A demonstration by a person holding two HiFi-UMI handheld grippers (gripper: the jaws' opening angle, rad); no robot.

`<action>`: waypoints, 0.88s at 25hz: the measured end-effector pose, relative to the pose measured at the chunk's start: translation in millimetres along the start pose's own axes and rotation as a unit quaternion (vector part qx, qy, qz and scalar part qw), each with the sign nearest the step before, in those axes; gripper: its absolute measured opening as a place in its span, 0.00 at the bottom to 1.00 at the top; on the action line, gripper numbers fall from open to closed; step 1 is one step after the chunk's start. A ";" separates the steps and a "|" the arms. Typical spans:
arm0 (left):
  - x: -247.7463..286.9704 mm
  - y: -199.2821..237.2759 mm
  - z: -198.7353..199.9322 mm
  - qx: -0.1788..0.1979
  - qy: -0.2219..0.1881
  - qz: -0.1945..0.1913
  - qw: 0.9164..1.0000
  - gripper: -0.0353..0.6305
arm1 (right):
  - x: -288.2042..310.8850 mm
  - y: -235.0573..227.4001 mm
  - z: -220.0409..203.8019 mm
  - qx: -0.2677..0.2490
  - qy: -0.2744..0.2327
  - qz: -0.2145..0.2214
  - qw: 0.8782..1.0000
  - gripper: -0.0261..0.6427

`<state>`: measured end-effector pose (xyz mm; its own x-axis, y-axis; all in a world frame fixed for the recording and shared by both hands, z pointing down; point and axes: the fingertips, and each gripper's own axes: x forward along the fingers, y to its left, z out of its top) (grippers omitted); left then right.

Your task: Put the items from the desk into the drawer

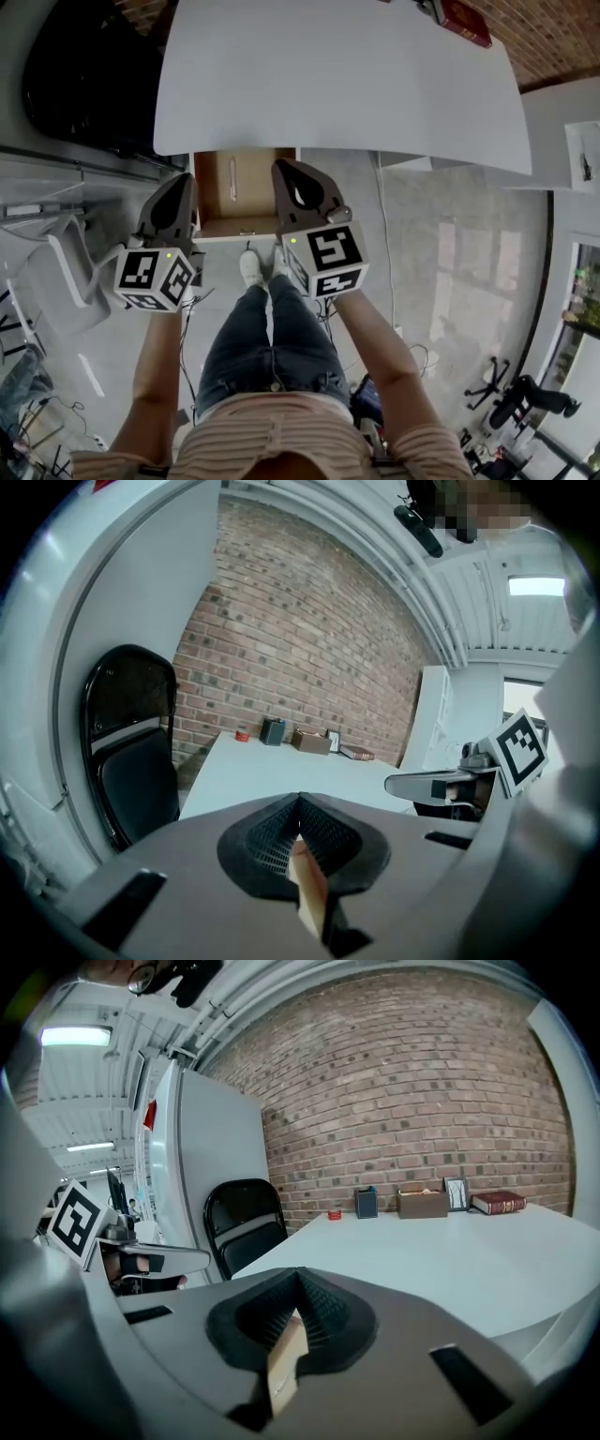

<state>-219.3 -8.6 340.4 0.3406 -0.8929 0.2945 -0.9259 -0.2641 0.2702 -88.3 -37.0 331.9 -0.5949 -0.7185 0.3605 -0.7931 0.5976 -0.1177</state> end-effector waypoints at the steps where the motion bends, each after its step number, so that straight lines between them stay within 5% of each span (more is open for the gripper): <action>1: -1.9 -1.4 4.5 0.002 -0.005 0.000 1.000 0.07 | -2.9 0.3 6.0 -0.004 -0.009 -0.002 1.000 0.06; 22: -44.2 -27.7 52.6 0.035 -0.061 -0.014 0.997 0.07 | -49.1 16.6 57.2 -0.038 -0.090 -0.007 0.995 0.06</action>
<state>-217.3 18.9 271.7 0.3482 -0.9214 0.1725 -0.9269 -0.3109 0.2102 -79.8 -12.2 259.3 -0.6026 -0.7751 0.1900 -0.7936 0.6070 -0.0410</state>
